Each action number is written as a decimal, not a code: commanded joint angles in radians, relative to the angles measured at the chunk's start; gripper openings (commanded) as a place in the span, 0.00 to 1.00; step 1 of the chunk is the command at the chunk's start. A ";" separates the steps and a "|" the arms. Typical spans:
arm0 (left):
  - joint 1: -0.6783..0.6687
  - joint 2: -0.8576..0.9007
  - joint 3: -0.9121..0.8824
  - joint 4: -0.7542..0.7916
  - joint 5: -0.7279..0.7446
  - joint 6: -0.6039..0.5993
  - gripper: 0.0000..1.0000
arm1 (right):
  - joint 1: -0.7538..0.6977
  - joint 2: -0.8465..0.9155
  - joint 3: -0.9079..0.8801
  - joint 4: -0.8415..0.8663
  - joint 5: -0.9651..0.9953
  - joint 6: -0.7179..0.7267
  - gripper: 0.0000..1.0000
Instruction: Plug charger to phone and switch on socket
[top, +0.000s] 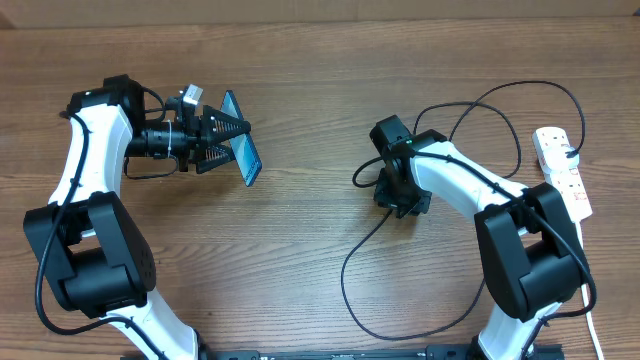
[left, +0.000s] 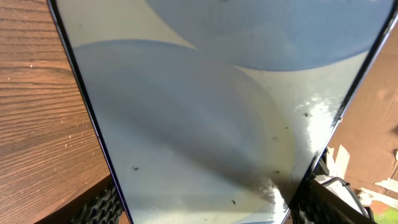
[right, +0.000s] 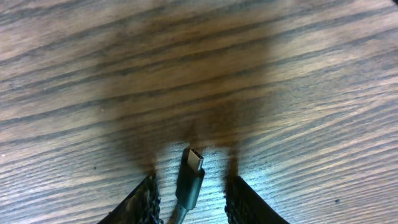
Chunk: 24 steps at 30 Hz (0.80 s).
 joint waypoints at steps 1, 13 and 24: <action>0.003 -0.031 0.002 -0.002 0.028 0.023 0.04 | -0.014 0.069 -0.076 -0.007 -0.032 -0.008 0.33; 0.003 -0.031 0.002 -0.002 0.027 0.023 0.04 | -0.055 0.069 -0.076 0.000 -0.132 -0.045 0.18; 0.003 -0.031 0.002 0.001 -0.006 0.021 0.04 | -0.060 0.069 -0.076 0.014 -0.121 -0.061 0.04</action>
